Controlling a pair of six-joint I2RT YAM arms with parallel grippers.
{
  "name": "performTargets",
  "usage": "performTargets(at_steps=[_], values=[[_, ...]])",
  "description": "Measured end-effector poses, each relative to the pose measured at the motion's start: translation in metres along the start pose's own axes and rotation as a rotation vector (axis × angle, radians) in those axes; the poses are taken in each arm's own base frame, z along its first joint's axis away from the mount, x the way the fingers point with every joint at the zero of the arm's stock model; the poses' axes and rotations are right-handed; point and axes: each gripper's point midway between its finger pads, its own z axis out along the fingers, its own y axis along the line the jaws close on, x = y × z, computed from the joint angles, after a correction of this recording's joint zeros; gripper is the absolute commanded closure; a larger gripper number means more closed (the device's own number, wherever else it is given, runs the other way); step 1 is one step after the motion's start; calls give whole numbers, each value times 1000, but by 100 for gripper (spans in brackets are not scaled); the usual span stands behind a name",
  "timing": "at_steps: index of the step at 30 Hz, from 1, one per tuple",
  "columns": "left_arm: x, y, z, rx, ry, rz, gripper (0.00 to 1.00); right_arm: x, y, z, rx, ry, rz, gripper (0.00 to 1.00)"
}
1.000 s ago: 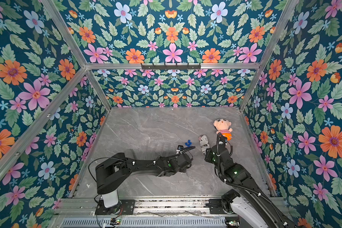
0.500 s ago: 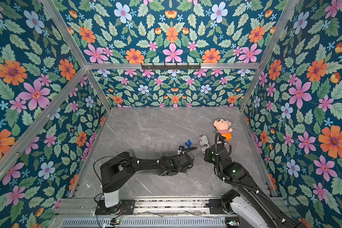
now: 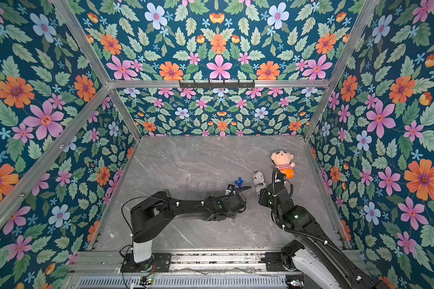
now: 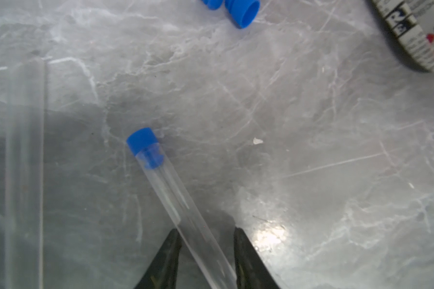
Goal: Remove stoppers from test tubes
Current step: Pick up the test tube at the center of the board.
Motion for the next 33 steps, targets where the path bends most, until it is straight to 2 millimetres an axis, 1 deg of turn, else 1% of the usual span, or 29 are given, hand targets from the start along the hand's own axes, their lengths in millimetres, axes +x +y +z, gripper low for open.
performTargets(at_steps=[12, 14, 18, 23, 27, 29, 33], values=[[6, 26, -8, -26, 32, 17, 89, 2, 2, 5, -9, 8, 6, 62], [7, 28, -10, -21, 41, 33, 88, 2, 3, 5, -9, 8, 8, 62], [9, 28, -11, -18, 58, 43, 79, 1, 4, 6, -14, 6, 9, 62], [14, 29, -9, -23, 78, 60, 75, 2, 4, 8, -9, 14, 7, 62], [14, 28, -7, -24, 76, 67, 70, 2, 5, 8, -11, 15, 8, 62], [14, 28, -6, -26, 73, 67, 70, 2, 5, 9, -10, 16, 10, 62], [12, 28, -5, -27, 65, 66, 77, 2, 5, 9, -9, 17, 11, 62]])
